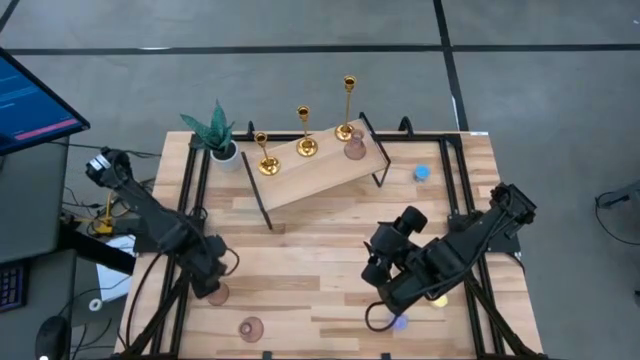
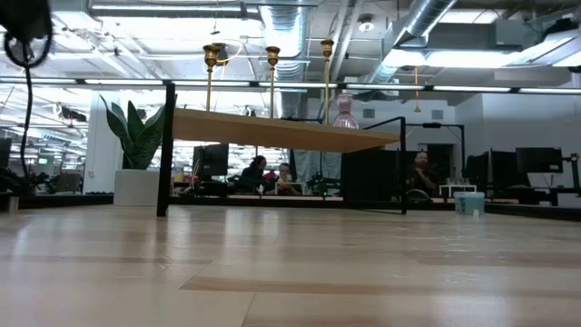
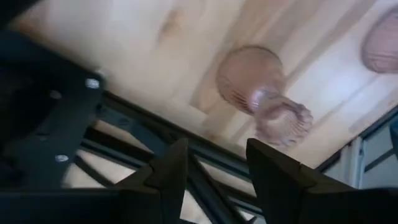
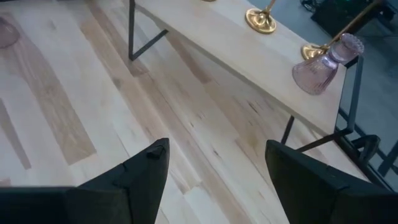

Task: Pick & Place candle stick holders
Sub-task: Put the top pink glass candle holder on the shelf

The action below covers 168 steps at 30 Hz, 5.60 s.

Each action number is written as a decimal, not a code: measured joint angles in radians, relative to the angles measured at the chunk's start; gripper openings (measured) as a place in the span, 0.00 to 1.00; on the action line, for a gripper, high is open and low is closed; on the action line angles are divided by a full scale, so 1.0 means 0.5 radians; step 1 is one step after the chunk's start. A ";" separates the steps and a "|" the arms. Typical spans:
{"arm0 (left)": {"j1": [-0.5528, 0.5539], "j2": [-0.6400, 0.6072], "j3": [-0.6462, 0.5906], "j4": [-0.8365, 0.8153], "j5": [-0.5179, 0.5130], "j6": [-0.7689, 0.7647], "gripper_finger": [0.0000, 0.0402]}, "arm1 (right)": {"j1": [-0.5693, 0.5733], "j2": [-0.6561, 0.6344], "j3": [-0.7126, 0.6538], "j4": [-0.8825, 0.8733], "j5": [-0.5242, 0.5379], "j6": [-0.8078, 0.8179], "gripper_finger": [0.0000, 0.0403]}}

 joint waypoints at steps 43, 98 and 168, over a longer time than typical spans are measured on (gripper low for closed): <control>-0.398 0.110 -0.126 0.330 -0.375 -0.389 0.53 | 0.025 -0.040 0.002 0.000 -0.043 -0.005 0.63; 0.036 -0.318 -0.335 0.757 -0.475 -0.487 0.07 | -0.029 -0.039 0.002 -0.016 -0.037 -0.165 0.63; 2.171 0.456 0.941 0.826 -0.166 1.081 0.07 | -0.465 -0.237 0.001 0.047 -0.147 -0.834 0.63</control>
